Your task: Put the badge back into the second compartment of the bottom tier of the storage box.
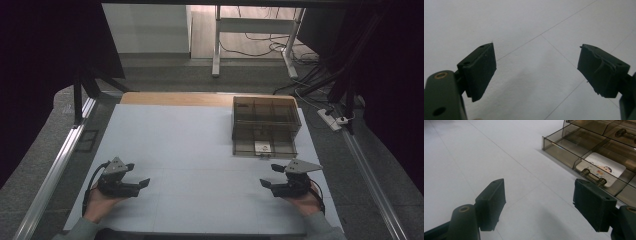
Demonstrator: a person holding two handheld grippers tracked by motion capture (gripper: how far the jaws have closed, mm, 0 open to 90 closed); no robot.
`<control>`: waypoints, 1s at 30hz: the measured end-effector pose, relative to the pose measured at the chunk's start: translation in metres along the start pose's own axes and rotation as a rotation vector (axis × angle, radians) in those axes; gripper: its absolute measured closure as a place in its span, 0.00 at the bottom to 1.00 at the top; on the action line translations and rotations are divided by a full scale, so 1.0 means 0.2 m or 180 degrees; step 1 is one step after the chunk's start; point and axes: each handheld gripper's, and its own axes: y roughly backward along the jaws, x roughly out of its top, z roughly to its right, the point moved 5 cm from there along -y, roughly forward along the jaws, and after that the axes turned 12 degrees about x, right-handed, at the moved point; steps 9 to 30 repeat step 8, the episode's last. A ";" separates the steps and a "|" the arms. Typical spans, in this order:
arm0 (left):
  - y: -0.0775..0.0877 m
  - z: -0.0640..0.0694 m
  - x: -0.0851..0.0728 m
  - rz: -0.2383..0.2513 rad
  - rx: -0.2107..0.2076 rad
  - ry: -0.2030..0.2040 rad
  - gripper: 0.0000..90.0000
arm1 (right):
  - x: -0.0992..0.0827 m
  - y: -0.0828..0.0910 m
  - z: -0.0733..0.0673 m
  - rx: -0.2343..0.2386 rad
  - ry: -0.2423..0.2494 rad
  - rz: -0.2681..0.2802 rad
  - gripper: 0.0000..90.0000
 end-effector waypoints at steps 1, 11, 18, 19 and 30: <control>0.00 0.00 0.00 -0.0001 0.0000 -0.0001 0.17 | 0.00 0.00 0.00 0.0007 0.0006 0.0003 0.29; 0.01 0.00 0.00 0.0008 0.0017 0.0032 0.17 | 0.01 0.00 0.00 0.0001 0.0032 0.0038 0.29; 0.01 0.00 0.00 0.0008 0.0017 0.0032 0.17 | 0.01 0.00 0.00 0.0001 0.0032 0.0038 0.29; 0.01 0.00 0.00 0.0008 0.0017 0.0032 0.17 | 0.01 0.00 0.00 0.0001 0.0032 0.0038 0.29; 0.01 0.00 0.00 0.0008 0.0017 0.0032 0.17 | 0.01 0.00 0.00 0.0001 0.0032 0.0038 0.29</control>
